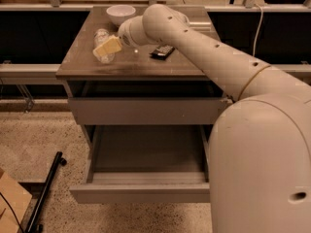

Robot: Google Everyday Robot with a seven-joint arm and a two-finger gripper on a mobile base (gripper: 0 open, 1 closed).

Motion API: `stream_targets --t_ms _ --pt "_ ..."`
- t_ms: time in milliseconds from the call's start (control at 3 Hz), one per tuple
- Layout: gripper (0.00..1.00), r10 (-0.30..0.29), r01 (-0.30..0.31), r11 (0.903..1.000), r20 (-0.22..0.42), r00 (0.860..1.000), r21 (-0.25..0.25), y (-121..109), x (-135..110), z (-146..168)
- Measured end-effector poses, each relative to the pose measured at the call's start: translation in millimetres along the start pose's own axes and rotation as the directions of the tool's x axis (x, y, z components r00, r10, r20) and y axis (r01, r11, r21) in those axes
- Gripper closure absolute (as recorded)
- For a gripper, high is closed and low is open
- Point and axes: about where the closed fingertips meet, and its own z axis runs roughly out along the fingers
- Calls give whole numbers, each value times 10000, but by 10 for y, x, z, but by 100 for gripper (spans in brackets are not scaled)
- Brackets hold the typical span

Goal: Place water bottle into middle drawer

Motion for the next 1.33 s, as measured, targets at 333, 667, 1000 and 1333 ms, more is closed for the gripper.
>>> stream_targets --t_ms 333,667,1000,1333 --pt "0 391 -379 9963 142 9991 -767 242 30 215" --pt "0 672 -644 9910 199 9975 -1172 360 47 332" --pt "19 1008 -978 9887 209 9947 -1134 310 105 354" --pt "43 1337 -1314 9878 228 9908 -838 213 185 290"
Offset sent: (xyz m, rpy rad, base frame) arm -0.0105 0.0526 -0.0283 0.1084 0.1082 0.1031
